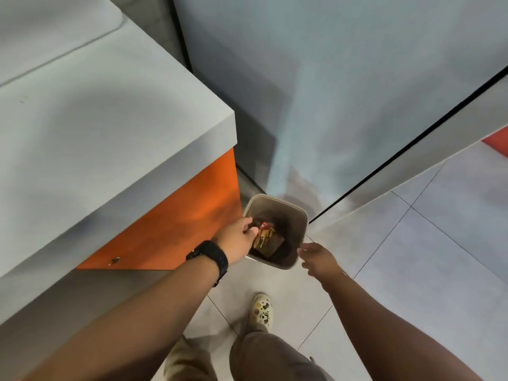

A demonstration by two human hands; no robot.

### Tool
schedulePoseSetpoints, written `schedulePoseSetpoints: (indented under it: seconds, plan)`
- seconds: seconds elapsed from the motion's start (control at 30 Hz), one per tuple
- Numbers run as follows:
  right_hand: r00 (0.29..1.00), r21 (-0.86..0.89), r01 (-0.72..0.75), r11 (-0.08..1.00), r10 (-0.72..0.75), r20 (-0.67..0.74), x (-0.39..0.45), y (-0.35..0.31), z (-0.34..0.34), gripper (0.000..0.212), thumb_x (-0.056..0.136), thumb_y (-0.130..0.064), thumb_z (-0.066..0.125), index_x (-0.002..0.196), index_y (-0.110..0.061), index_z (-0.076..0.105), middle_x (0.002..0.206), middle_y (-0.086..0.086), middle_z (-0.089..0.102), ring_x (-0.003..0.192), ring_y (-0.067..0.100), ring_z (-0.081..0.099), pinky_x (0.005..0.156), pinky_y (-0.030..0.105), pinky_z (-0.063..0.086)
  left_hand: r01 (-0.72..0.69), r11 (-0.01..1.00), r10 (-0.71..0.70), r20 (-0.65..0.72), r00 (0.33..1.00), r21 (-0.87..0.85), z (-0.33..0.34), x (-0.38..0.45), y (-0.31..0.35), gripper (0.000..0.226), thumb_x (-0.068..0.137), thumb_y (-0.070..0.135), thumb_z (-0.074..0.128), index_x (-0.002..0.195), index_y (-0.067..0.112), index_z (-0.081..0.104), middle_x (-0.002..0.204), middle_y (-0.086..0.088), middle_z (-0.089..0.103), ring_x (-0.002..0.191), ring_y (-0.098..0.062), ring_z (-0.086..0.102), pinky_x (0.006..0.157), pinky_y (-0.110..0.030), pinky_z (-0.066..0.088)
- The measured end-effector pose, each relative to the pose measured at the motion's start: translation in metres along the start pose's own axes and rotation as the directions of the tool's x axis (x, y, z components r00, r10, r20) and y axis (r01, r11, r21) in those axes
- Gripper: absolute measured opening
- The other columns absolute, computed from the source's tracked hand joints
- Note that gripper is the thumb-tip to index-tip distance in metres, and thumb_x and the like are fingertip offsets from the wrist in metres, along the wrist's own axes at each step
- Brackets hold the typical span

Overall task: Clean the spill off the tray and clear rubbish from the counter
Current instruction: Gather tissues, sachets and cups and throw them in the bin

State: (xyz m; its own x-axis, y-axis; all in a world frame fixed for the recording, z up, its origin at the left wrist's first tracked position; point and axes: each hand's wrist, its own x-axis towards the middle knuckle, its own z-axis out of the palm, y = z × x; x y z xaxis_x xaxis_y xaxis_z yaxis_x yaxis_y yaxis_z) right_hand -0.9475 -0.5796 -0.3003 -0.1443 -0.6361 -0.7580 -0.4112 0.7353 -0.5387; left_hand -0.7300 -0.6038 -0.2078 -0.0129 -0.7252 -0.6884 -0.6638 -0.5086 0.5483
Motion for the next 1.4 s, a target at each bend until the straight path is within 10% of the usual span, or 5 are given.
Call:
schedulePoseSetpoints:
  seconds: [0.27,0.57,0.97,1.4]
  plan:
    - [0.985,-0.116,0.172,0.978,-0.167,0.052,-0.028,-0.068,0.014,0.019,0.091,-0.03,0.057,0.073,-0.034,0.062,0.093,0.009,0.07,0.094,0.032,0.066,0.092,0.045,0.049,0.011,0.999,-0.015,-0.145,0.989,-0.031,-0.043,-0.056,-0.024,0.037,0.099,0.029,0.044,0.133,0.018,0.05,0.135,0.002,0.054,0.121,-0.015,0.051,0.098,-0.023,0.038]
    - [0.867,0.045,0.458,0.888,-0.458,0.196,-0.1,-0.157,0.074,0.01,0.096,-0.029,0.054,0.1,-0.026,0.063,0.099,0.0,0.07,0.089,0.018,0.068,0.089,0.037,0.052,-0.04,0.998,0.017,-0.37,0.929,-0.055,-0.098,-0.126,-0.067,0.032,0.096,0.037,0.048,0.126,0.029,0.054,0.127,0.011,0.057,0.1,-0.001,0.048,0.086,-0.019,0.035]
    - [0.672,0.157,0.684,0.712,-0.699,0.244,-0.211,-0.219,0.18,0.015,0.096,-0.018,0.053,0.087,-0.022,0.065,0.081,0.001,0.068,0.063,0.009,0.064,0.056,0.022,0.051,-0.147,0.982,0.018,-0.708,0.706,-0.122,-0.175,-0.232,-0.153,0.026,0.095,0.035,0.049,0.119,0.029,0.06,0.112,0.013,0.06,0.092,-0.002,0.054,0.076,-0.017,0.039]
    - [0.532,0.075,0.767,0.637,-0.698,0.479,-0.294,-0.243,0.317,0.013,0.092,-0.015,0.057,0.089,-0.021,0.068,0.089,0.006,0.069,0.068,0.015,0.064,0.064,0.026,0.052,-0.121,0.969,-0.126,-0.854,0.504,-0.214,-0.233,-0.31,-0.286,0.026,0.094,0.035,0.051,0.115,0.026,0.063,0.114,0.008,0.06,0.09,-0.009,0.059,0.081,-0.025,0.047]
